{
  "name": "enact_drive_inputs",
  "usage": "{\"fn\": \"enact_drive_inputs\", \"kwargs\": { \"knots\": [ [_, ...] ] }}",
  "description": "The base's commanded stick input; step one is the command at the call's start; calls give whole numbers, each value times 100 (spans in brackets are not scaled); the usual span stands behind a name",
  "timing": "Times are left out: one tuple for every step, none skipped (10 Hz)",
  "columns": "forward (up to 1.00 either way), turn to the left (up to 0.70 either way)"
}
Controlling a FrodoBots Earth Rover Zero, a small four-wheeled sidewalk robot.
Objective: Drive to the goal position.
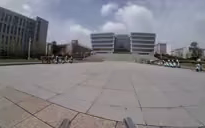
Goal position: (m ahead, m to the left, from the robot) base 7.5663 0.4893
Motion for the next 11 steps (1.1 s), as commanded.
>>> {"fn": "enact_drive_inputs", "kwargs": {
  "knots": [
    [100, 0],
    [100, 0],
    [100, -10],
    [100, -28],
    [100, -40],
    [100, -40],
    [100, -40],
    [100, -35],
    [100, -22],
    [100, -8],
    [100, 0]
  ]
}}
